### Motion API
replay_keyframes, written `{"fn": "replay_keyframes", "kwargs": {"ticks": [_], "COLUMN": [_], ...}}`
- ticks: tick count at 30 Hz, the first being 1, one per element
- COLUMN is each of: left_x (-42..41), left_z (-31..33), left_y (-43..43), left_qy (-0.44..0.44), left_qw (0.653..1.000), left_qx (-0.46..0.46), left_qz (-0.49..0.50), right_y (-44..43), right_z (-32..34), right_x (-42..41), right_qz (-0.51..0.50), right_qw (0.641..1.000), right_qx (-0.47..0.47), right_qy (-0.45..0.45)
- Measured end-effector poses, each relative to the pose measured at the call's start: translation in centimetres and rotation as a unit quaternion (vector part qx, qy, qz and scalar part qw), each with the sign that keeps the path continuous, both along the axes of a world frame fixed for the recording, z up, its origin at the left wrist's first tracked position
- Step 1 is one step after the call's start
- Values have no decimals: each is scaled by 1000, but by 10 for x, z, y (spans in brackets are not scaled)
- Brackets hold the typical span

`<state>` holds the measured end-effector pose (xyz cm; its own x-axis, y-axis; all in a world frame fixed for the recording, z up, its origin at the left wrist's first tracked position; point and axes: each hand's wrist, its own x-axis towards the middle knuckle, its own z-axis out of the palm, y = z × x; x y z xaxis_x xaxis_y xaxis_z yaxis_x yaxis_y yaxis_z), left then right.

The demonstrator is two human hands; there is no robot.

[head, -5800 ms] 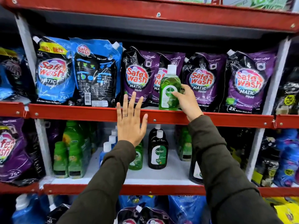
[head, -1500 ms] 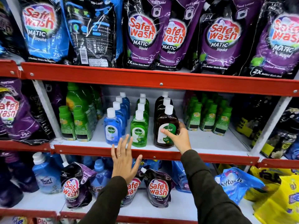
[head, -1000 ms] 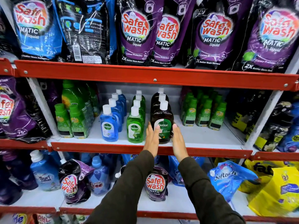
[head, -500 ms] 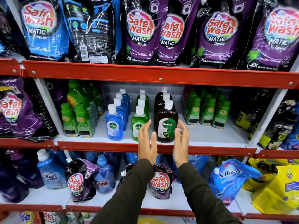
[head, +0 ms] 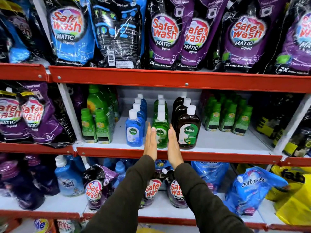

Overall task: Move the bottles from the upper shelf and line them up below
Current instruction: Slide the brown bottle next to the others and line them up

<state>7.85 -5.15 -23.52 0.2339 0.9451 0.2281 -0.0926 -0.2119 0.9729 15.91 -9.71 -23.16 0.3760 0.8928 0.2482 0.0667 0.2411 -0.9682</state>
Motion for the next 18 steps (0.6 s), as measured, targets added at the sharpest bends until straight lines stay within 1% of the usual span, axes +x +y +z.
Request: {"fn": "replay_keyframes", "kwargs": {"ticks": [5,12,18], "left_x": [-4,-5,-7], "left_z": [5,4,4], "left_y": [2,2,1], "left_qy": [-21,-10,10], "left_qw": [998,999,999], "left_qx": [-38,-9,-14], "left_qz": [-48,-45,-50], "right_y": [3,1,-1], "right_z": [-3,0,3], "right_x": [-4,-4,-5], "right_qz": [-7,-4,-2], "right_qw": [1000,1000,999], "right_qx": [4,-10,-19], "right_qy": [-5,-19,-32]}}
